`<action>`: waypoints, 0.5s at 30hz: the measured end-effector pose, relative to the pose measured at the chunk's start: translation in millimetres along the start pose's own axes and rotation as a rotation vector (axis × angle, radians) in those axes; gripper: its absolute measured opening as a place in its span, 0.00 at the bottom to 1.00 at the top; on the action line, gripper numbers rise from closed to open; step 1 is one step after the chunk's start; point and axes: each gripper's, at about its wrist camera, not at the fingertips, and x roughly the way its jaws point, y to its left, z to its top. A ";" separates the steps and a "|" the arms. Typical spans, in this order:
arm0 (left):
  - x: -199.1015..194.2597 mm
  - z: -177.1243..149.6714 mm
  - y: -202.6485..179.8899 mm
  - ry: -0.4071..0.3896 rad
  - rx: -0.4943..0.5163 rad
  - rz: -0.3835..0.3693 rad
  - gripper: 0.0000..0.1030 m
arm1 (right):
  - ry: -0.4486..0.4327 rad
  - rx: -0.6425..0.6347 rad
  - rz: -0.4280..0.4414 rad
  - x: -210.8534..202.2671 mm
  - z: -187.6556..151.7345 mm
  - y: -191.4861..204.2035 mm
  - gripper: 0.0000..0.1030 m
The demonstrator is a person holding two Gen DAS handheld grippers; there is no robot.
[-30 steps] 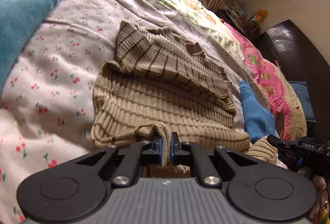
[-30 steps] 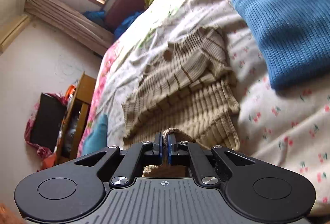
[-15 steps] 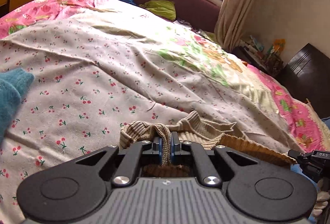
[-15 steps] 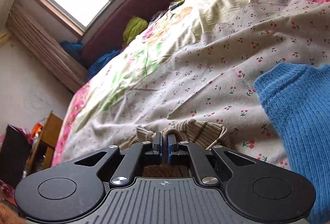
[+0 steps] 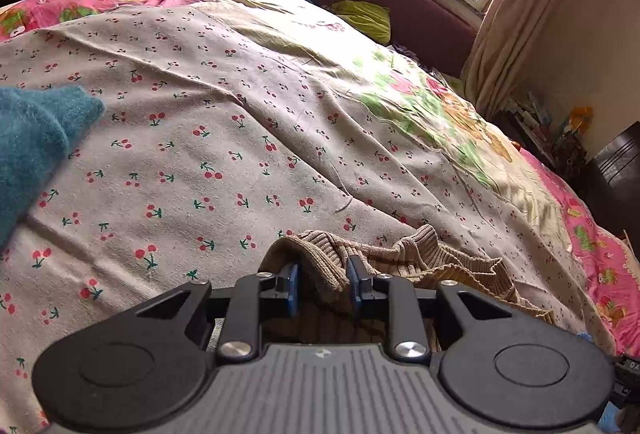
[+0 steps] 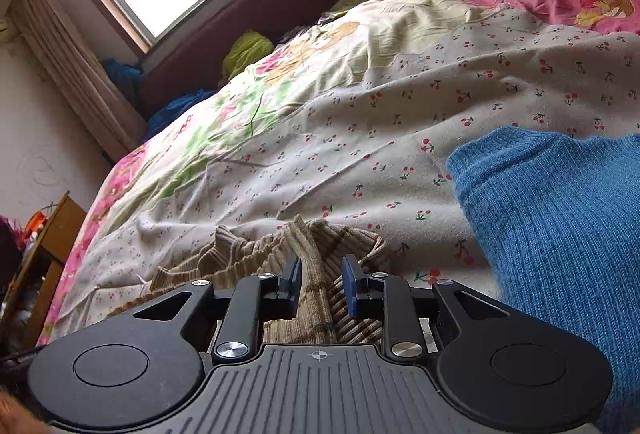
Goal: Fold small clothes
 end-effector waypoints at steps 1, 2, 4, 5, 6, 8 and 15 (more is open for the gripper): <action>-0.5 -0.6 0.0 -0.002 0.000 0.001 0.37 | 0.017 -0.015 0.006 1.6 -3.4 1.8 0.24; -2.3 -1.3 -0.4 -0.011 0.006 0.008 0.38 | 0.033 -0.028 0.013 2.8 -6.7 4.2 0.24; -3.4 0.0 -3.6 -0.031 0.039 0.034 0.54 | 0.069 -0.065 0.024 9.0 -13.9 10.8 0.32; -1.9 2.2 -6.4 -0.031 0.066 0.051 0.56 | 0.073 -0.088 0.019 12.4 -15.6 14.1 0.33; -1.3 4.7 -9.3 -0.039 0.090 0.070 0.56 | 0.067 -0.105 0.007 15.0 -16.1 16.9 0.32; -4.2 9.2 -13.6 -0.062 0.113 0.086 0.56 | 0.052 -0.136 -0.023 16.4 -15.2 22.1 0.13; -17.3 -14.2 -16.6 -0.044 0.191 0.077 0.59 | 0.043 -0.097 -0.096 -4.1 -9.7 4.5 0.03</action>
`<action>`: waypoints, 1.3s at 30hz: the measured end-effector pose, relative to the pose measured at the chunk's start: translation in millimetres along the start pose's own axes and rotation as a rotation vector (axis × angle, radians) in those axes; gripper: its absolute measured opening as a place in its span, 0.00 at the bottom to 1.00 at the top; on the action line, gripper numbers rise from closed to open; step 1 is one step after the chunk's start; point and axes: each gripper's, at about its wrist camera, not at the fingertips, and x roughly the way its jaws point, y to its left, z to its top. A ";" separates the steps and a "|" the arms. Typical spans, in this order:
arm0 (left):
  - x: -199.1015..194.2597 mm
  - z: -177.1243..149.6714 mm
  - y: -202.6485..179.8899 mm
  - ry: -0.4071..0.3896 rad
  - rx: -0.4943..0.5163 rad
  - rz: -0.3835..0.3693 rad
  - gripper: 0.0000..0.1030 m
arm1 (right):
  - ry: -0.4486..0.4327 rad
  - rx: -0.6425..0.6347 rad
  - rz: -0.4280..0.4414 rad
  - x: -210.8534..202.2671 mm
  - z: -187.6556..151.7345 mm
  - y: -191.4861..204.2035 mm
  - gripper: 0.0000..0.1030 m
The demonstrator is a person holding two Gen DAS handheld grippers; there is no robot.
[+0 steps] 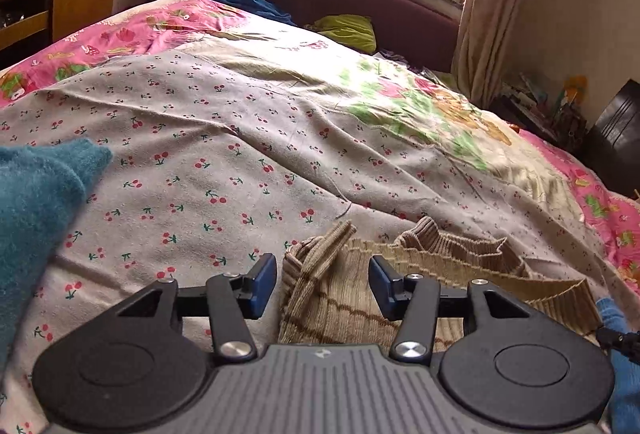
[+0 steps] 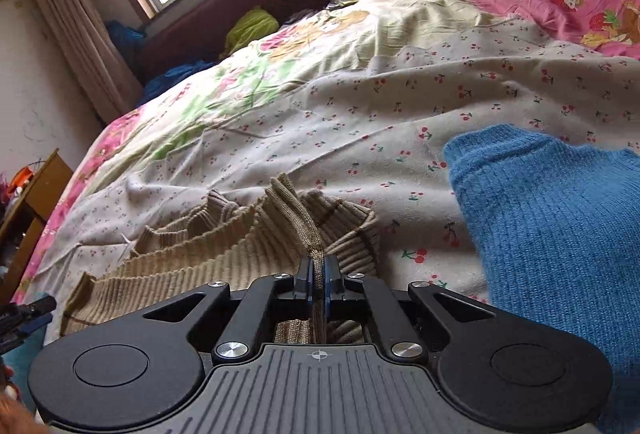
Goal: Fold small clothes
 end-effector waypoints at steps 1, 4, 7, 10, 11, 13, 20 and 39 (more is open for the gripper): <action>4.9 -5.9 -1.0 0.023 0.017 0.019 0.59 | 0.029 0.005 -0.036 9.3 -1.1 -4.5 0.03; 12.1 -17.6 5.9 0.072 -0.019 0.025 0.59 | 0.058 -0.018 -0.064 17.6 -4.7 -3.5 0.12; 4.3 -24.1 10.1 0.060 -0.010 0.034 0.59 | -0.018 -0.109 -0.109 0.2 -2.5 9.5 0.13; -7.8 -32.4 15.7 0.044 -0.005 0.042 0.59 | -0.100 -0.248 -0.133 -19.1 -2.0 35.6 0.13; -11.2 -35.9 18.2 0.045 -0.017 0.036 0.59 | -0.097 -0.274 -0.083 -20.8 -2.3 47.1 0.14; -16.5 -44.4 22.9 0.049 -0.052 0.020 0.59 | -0.046 -0.335 0.018 -12.5 -7.2 75.7 0.24; -27.8 -70.4 22.6 0.020 -0.061 0.004 0.60 | 0.058 -0.471 0.260 60.0 -24.2 181.1 0.34; -38.1 -80.7 37.4 -0.077 -0.096 -0.089 0.60 | 0.080 -0.456 0.280 72.7 -11.4 241.9 0.02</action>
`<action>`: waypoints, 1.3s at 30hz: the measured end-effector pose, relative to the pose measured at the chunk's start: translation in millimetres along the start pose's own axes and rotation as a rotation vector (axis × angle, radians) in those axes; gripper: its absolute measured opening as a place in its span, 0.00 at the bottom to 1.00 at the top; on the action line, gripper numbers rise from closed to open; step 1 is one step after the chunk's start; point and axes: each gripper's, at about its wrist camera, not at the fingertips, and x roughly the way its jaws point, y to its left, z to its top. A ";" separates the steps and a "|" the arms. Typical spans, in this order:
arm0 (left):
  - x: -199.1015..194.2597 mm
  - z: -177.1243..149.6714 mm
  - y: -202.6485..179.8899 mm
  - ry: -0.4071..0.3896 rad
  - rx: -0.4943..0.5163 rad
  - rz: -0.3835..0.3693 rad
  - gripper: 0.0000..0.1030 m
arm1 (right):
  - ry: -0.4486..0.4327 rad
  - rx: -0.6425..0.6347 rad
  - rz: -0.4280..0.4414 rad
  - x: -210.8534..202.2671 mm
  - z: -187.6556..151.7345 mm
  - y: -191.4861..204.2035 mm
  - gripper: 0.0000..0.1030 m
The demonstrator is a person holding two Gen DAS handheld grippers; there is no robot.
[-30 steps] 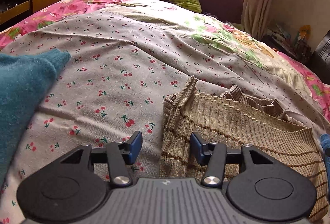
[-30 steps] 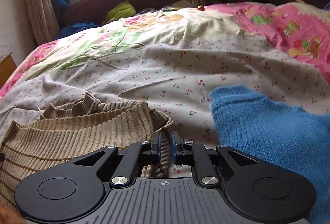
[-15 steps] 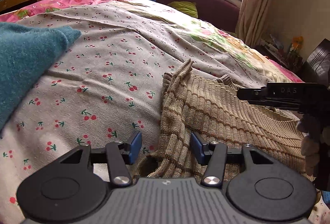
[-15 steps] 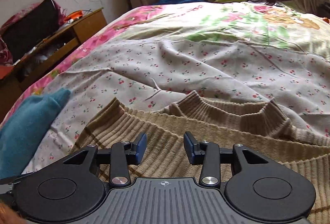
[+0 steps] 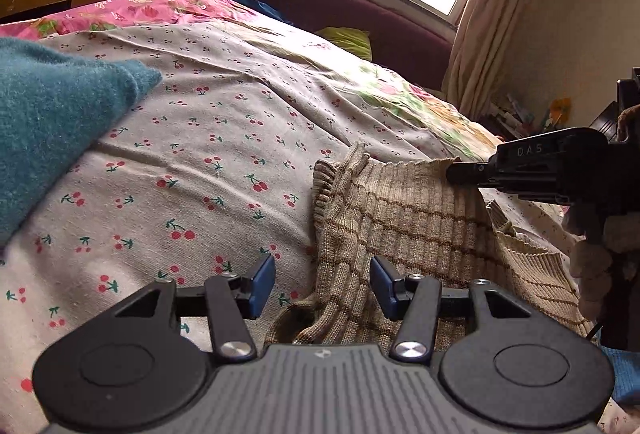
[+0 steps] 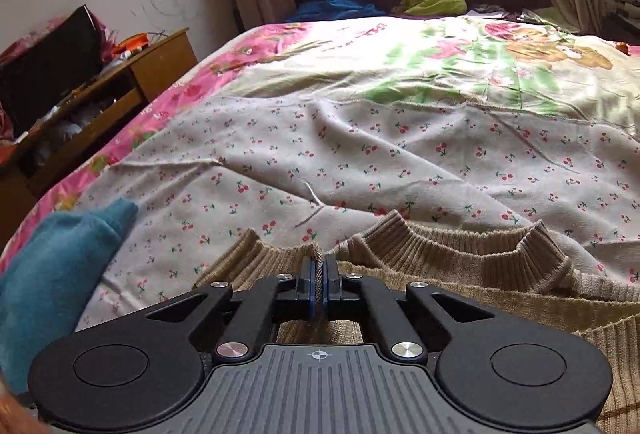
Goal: Fold small clothes
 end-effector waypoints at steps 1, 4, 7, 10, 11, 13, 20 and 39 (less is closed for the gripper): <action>2.0 -0.3 0.5 0.012 -0.001 -0.008 0.60 | -0.007 -0.001 -0.008 1.2 1.4 0.9 0.02; 12.7 -3.9 4.0 0.059 -0.013 0.003 0.60 | 0.059 -0.008 -0.096 35.6 -4.9 -1.3 0.03; 12.9 -4.6 4.0 0.060 -0.007 0.004 0.60 | 0.107 0.002 -0.124 52.8 -19.4 -5.4 0.11; 13.4 -7.0 1.2 0.062 0.016 0.020 0.60 | 0.051 0.037 -0.105 26.8 -23.3 -9.3 0.11; 13.2 -7.2 0.6 0.061 0.018 0.022 0.60 | 0.033 0.047 -0.104 15.2 -23.7 -13.1 0.11; 12.1 -7.5 0.5 0.058 0.017 0.027 0.57 | -0.019 0.069 -0.130 -22.9 -28.1 -29.5 0.13; 8.8 -11.2 -12.2 0.040 0.079 0.071 0.56 | -0.051 0.151 -0.388 -124.9 -89.6 -111.0 0.21; 14.2 -4.7 -28.1 0.091 0.116 0.131 0.23 | -0.019 0.450 -0.302 -160.7 -143.9 -172.5 0.03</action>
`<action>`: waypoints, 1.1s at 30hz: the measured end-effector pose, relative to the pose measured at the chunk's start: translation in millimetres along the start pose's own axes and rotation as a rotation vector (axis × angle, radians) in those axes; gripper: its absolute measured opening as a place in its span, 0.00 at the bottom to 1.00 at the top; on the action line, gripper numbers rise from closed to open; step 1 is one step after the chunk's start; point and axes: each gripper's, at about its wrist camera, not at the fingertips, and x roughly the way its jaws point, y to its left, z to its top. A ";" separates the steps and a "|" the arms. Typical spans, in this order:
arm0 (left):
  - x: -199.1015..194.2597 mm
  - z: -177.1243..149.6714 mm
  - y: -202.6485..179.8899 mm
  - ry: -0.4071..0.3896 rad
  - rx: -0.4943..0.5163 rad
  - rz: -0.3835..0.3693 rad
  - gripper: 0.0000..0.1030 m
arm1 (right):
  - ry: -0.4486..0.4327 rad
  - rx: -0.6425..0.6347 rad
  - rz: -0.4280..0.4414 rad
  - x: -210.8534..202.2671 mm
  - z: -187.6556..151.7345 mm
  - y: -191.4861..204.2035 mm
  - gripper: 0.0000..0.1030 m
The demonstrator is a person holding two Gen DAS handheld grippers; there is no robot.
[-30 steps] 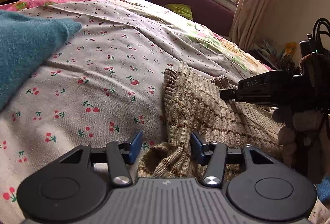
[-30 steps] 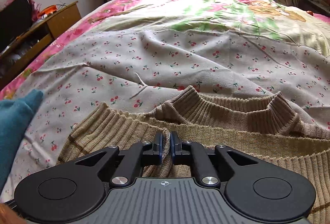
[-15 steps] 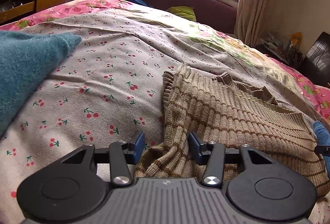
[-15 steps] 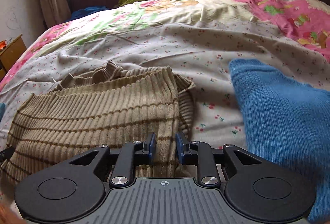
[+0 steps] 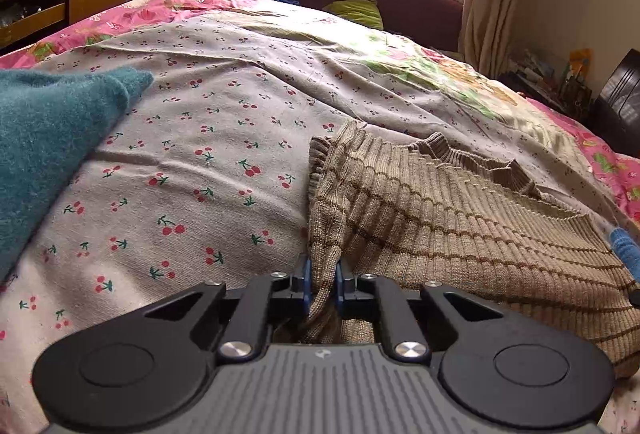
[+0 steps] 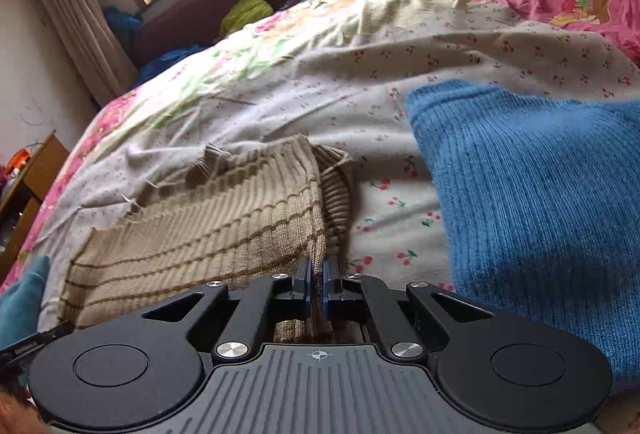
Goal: Fold small clothes
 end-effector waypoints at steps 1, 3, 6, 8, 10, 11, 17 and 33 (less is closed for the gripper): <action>3.3 -2.6 -0.9 0.003 0.015 0.006 0.25 | 0.039 0.010 -0.017 10.8 -3.5 -4.4 0.04; 1.3 -3.6 -3.6 -0.005 0.042 0.020 0.27 | 0.034 0.009 -0.026 14.3 -7.6 -4.9 0.08; -5.3 0.7 2.7 0.002 0.012 0.017 0.31 | -0.025 -0.046 -0.025 -0.4 -5.7 5.3 0.14; -10.6 3.1 8.8 -0.003 -0.017 0.015 0.31 | -0.045 -0.059 -0.024 -8.3 -3.5 9.3 0.14; -21.2 5.0 6.8 -0.040 -0.009 0.033 0.31 | -0.098 -0.085 -0.047 -18.5 -1.0 16.9 0.14; -25.9 6.0 2.9 -0.064 0.011 0.045 0.31 | -0.122 -0.104 -0.050 -22.1 -1.2 21.5 0.14; -19.5 13.1 -16.5 -0.097 0.066 0.067 0.32 | -0.121 -0.248 0.041 -0.1 2.5 71.7 0.17; -5.5 -8.0 2.5 -0.059 -0.018 0.054 0.38 | 0.114 -0.347 0.197 111.9 22.6 187.7 0.38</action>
